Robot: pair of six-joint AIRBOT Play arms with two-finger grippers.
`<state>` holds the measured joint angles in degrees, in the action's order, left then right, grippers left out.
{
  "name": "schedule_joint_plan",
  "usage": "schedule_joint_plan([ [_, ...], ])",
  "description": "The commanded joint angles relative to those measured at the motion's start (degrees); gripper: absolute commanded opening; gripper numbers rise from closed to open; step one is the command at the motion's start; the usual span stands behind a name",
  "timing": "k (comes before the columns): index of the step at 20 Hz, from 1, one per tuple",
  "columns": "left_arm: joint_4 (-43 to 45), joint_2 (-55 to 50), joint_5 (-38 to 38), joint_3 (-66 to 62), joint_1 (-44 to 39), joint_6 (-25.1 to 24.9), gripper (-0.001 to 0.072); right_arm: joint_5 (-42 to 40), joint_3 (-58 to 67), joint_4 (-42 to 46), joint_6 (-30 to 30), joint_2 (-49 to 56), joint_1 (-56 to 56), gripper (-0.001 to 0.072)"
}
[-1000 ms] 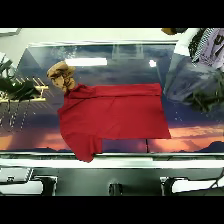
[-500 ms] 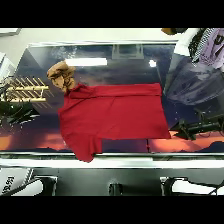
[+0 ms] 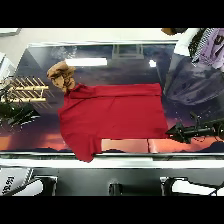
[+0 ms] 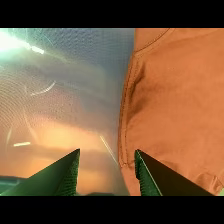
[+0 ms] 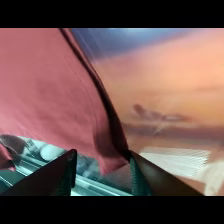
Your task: Fold the clothes and pants, and hang the long-sleeved shirts on hangers.
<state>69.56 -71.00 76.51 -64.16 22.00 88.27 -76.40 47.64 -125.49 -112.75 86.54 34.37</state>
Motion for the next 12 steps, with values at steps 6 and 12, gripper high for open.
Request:
schedule_joint_plan([
  [6,-1.40,2.89,-5.16,9.11,2.51,0.94,0.0394,3.26,-3.13,-2.56,-2.19,0.00,0.00,0.0032],
  [12,-18.88,7.41,-10.08,31.98,6.43,-13.60,0.0394,2.58,-3.13,-2.95,-2.10,0.00,0.00,0.0031],
])
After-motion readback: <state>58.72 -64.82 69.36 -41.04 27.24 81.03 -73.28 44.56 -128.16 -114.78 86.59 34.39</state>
